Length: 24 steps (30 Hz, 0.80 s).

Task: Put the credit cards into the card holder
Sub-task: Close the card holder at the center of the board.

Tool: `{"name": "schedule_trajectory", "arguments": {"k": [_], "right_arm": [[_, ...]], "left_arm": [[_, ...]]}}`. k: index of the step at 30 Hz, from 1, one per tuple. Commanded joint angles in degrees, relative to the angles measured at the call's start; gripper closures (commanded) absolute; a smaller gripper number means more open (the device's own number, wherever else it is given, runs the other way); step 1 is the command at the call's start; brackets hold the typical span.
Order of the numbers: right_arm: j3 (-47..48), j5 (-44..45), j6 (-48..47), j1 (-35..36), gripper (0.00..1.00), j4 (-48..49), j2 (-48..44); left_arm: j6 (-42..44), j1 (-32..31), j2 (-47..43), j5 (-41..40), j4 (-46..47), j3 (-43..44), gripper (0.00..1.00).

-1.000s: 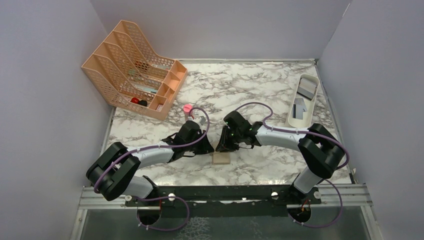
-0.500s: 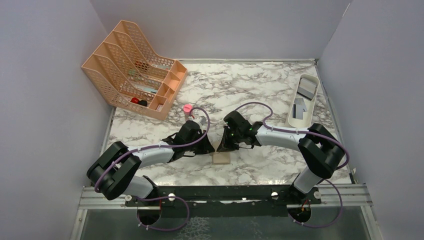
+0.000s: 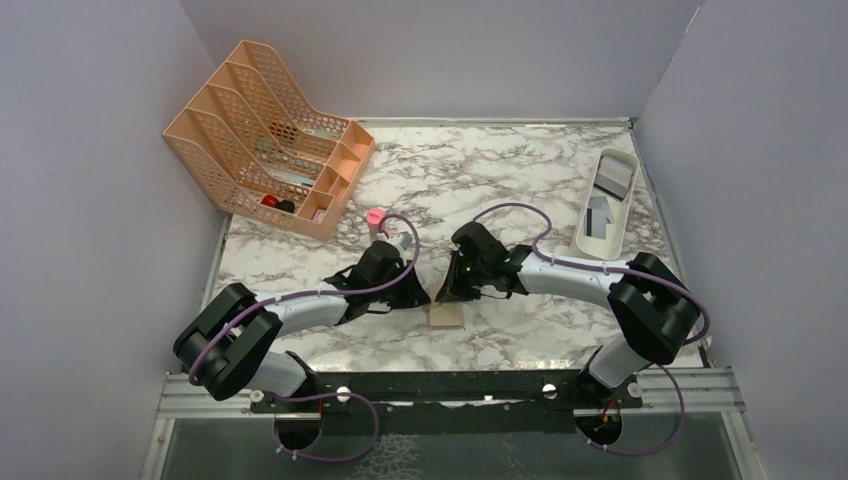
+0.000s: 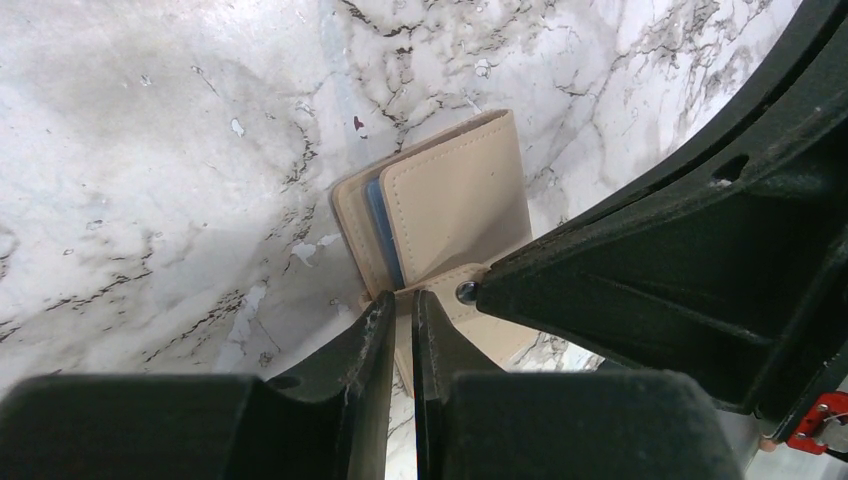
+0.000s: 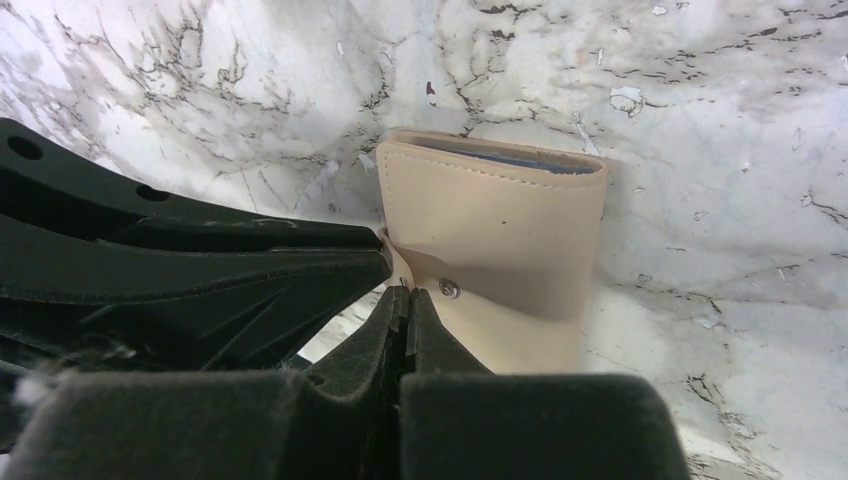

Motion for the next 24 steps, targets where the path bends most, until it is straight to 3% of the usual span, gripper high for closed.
{"name": "schedule_trajectory", "arguments": {"k": [1,10,16,24], "right_arm": [[-0.50,2.60,-0.97,0.38,0.99,-0.30,-1.36],[-1.32,3.80,-1.09,0.43,0.99,-0.69,-1.79],[-1.70,3.45,-1.13,0.38,0.99,-0.54,-2.09],[-1.88,3.59,-0.68,0.37,0.99,-1.09,-2.29]], "left_arm": [[-0.02,-0.36,-1.40,1.25,0.36,1.28,0.84],[1.03,-0.36,-0.04,0.73,-0.88,4.07,0.84],[0.97,-0.36,1.05,0.91,-0.40,6.84,0.91],[1.82,-0.41,7.46,2.10,1.56,8.09,0.92]]}}
